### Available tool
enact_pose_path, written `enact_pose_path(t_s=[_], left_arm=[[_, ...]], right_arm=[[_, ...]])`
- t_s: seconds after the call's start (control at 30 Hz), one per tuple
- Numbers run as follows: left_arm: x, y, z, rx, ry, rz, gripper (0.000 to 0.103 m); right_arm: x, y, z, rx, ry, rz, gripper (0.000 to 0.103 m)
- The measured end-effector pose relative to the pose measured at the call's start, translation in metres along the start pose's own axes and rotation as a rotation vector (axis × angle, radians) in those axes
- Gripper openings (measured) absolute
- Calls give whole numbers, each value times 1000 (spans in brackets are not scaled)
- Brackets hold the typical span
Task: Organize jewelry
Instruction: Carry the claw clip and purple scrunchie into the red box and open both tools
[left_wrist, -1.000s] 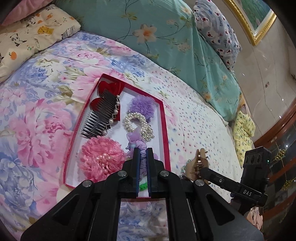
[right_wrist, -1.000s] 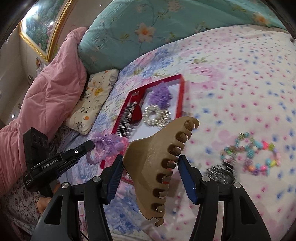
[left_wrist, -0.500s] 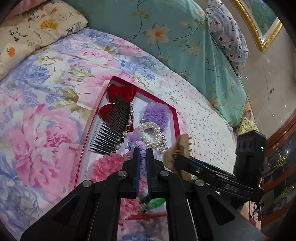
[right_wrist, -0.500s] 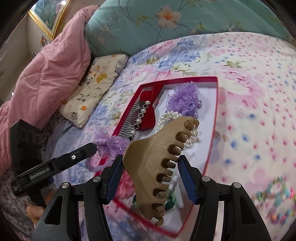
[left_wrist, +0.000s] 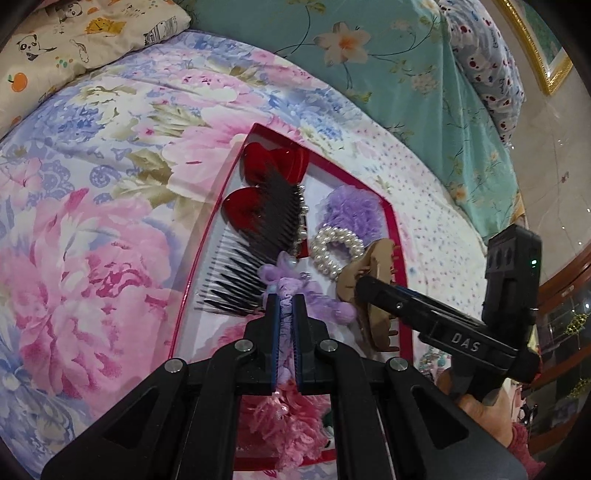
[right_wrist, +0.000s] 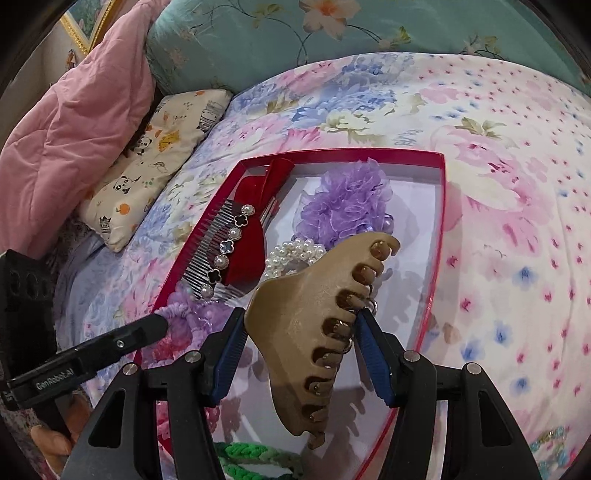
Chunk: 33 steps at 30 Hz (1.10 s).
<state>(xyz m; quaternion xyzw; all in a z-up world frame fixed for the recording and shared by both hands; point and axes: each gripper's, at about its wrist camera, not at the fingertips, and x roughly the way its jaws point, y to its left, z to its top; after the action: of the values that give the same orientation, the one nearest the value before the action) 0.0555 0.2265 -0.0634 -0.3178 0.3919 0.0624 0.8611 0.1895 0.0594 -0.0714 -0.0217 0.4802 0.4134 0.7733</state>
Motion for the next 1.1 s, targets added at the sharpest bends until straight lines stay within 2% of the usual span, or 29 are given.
enact_pose_path(t_s=[0.4,0.6,0.8,0.9,0.93,1.03,1.1], left_arm=[[2,1,-2,-6,24,23,4],[-1,-4,-4,12,28,37,5],[-1,-8,-4,28,30,64,5],[-2,-8,-4,27,33,72,9],[-2,-8,-4,27,33,76,16],[-6,-7,-6,20,27,80,43],[-10,-8,-7,24,17,81,43]], right_arm=[[2,0,1,3,7,16,62],[-8,-1,1,31,-13,35,69],[-14,2,2,30,-26,40,69],[-15,3,2,30,-26,44,69],[-15,3,2,30,-29,47,69],[-21,4,1,31,-40,48,69],[-27,3,0,38,-50,49,69]])
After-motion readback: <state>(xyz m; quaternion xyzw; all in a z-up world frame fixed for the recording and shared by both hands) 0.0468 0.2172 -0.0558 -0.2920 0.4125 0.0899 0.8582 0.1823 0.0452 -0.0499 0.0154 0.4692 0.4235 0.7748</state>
